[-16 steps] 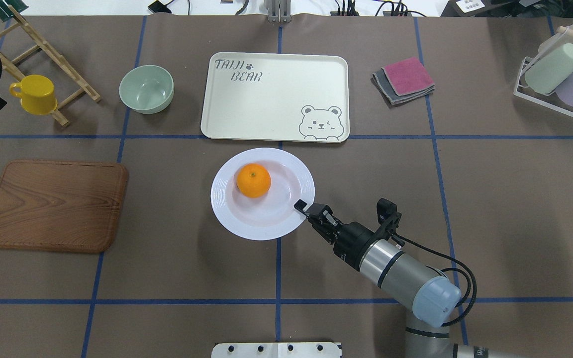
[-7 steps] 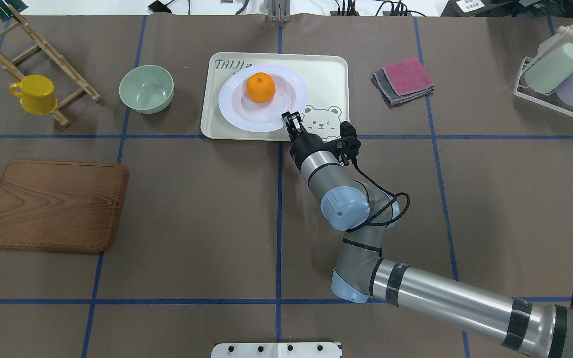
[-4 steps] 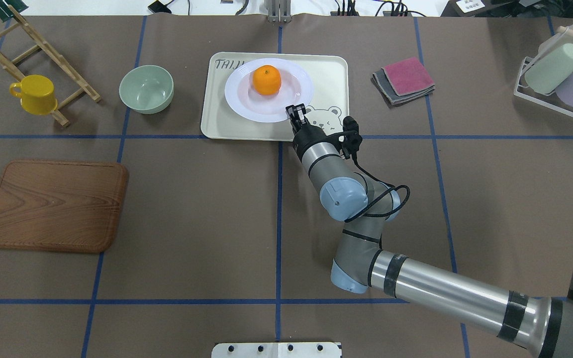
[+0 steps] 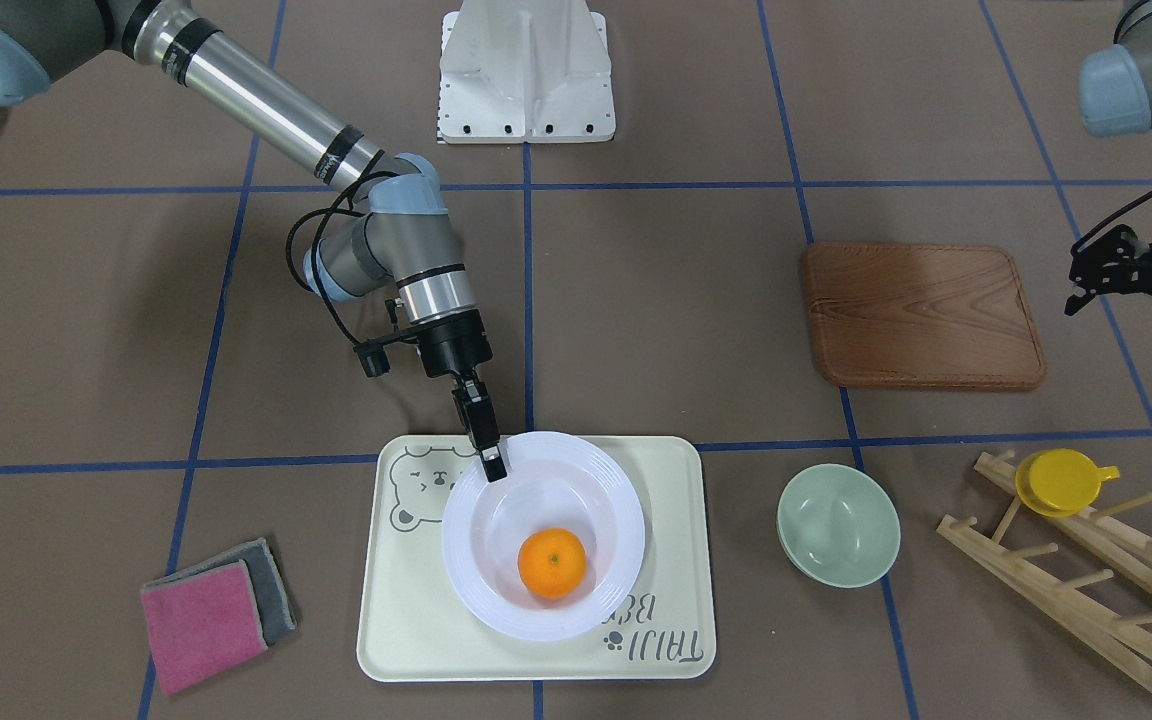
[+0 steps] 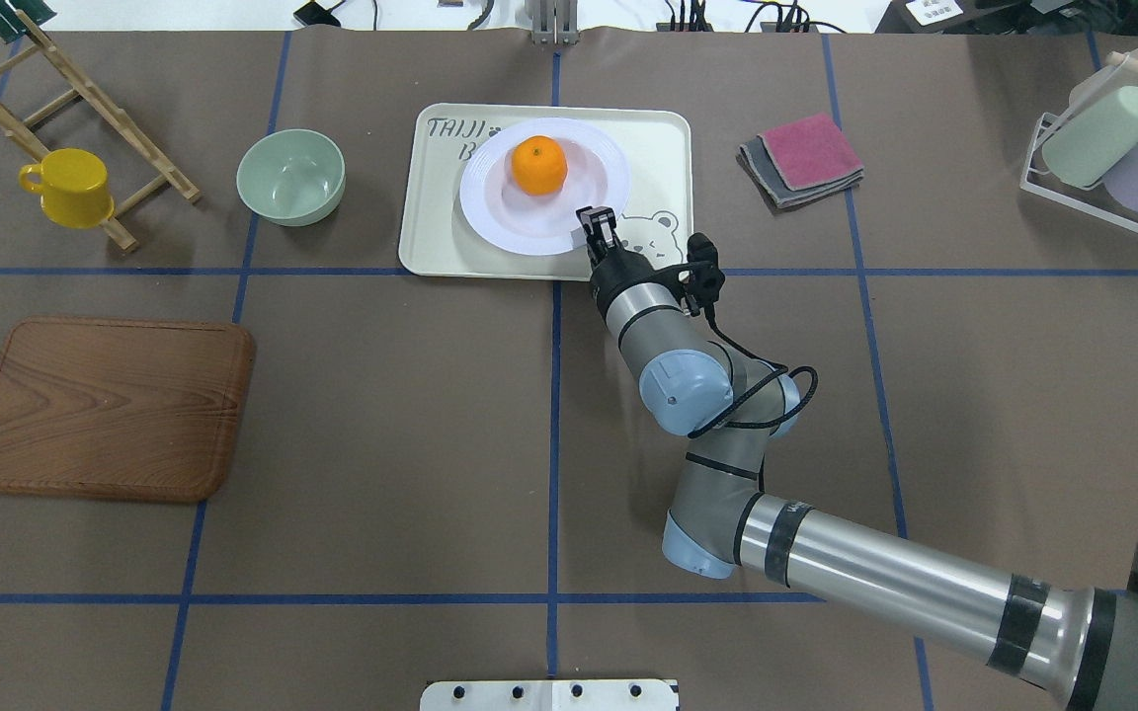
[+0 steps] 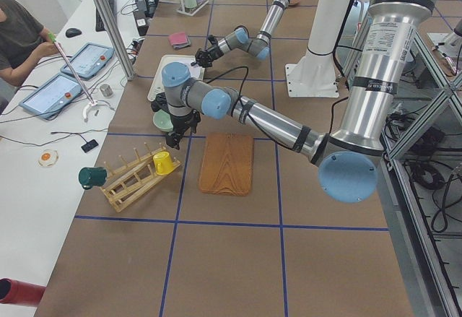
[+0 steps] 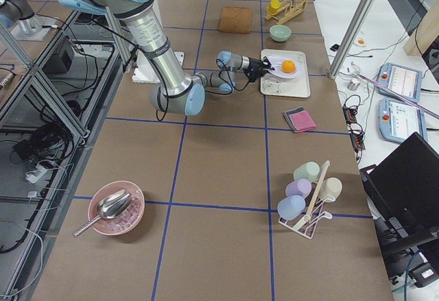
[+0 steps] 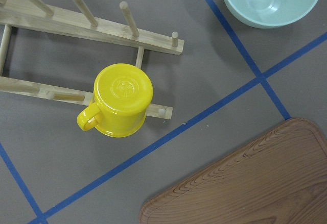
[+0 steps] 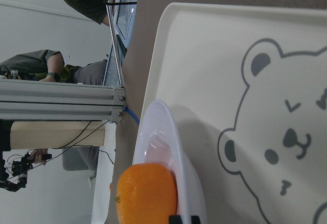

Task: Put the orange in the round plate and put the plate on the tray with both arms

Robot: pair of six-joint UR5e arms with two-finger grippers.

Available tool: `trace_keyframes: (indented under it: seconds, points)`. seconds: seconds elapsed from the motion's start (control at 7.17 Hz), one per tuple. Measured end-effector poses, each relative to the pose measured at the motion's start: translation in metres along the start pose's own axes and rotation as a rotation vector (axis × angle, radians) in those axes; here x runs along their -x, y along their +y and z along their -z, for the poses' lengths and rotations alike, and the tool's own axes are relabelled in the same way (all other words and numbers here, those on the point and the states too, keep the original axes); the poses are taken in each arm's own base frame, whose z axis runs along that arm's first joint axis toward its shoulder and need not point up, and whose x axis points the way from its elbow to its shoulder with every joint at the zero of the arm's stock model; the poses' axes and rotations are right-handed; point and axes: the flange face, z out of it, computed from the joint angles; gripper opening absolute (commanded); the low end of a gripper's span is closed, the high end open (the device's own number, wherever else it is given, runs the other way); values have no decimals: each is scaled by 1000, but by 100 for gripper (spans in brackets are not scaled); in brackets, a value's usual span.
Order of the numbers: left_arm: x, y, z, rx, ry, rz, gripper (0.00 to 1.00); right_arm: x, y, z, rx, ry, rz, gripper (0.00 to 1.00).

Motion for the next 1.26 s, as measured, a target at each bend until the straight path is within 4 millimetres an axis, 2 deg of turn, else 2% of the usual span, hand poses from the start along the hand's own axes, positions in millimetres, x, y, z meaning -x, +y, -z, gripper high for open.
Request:
trace_keyframes:
  seconds: [0.14,0.28,0.56,0.7,0.98,1.26]
  points:
    - [0,0,1,-1,-1,0,100,2,3,5,11,-4,-5,100]
    - [1,0,2,-4,-2,1,100,1,4,23,37,-12,-9,100]
    - [2,0,5,-8,-4,3,100,1,-2,76,100,-30,-16,100]
    - [2,1,6,-10,-6,4,100,-1,-12,95,121,-29,19,100]
    - [0,2,12,-19,-9,0,100,-7,-34,120,203,1,282,100]
    - [0,6,15,-23,-17,-4,100,-19,-81,139,287,39,605,100]
